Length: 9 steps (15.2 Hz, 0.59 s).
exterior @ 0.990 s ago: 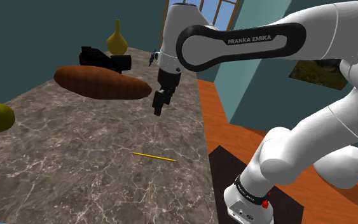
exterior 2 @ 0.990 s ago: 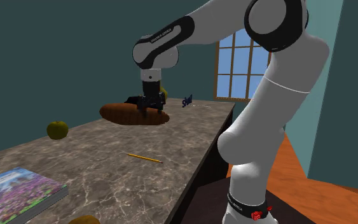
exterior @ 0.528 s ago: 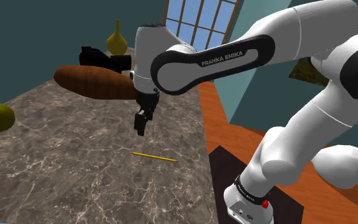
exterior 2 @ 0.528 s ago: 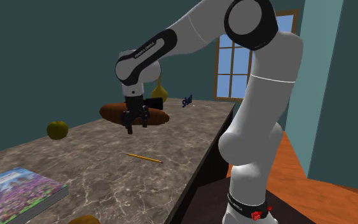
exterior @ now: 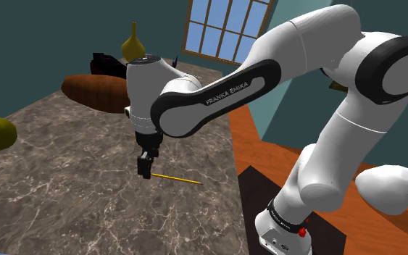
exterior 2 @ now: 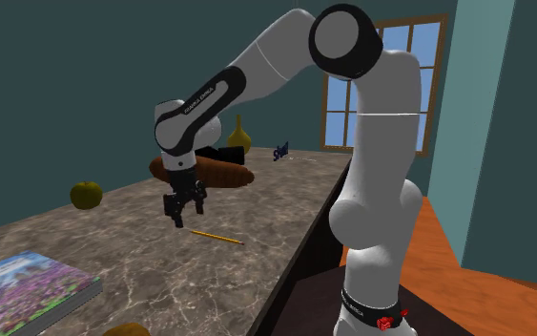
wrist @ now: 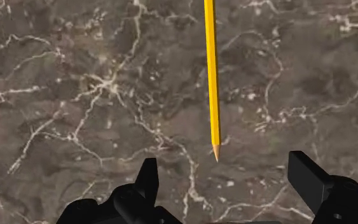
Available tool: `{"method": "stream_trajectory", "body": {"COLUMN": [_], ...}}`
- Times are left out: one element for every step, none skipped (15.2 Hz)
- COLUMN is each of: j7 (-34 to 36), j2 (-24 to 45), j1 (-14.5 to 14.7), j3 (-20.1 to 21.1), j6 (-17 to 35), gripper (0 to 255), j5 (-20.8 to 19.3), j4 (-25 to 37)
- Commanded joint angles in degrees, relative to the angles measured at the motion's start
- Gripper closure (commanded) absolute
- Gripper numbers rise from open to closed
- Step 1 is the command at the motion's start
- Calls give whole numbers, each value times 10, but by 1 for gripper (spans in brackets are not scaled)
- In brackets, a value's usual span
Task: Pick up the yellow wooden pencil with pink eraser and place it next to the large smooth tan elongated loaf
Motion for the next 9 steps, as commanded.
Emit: {"method": "stream_trajectory", "body": {"j7": [4, 6, 7, 9, 10, 10, 10, 10, 10], "j2": [11, 15, 19, 23, 25, 25, 25, 25, 25], "j1": [1, 1, 1, 1, 1, 1, 1, 1, 1], "j3": [0, 0, 0, 0, 0, 0, 0, 0, 0], "j6": [15, 23, 30, 38, 42, 42, 42, 42, 42], "gripper": [0, 0, 0, 0, 0, 0, 0, 0, 0], "j5": [-6, -8, -11, -13, -14, -14, -14, -14, -14], "j4": [-6, -10, -14, -18, -20, -20, -20, -20, -20]}}
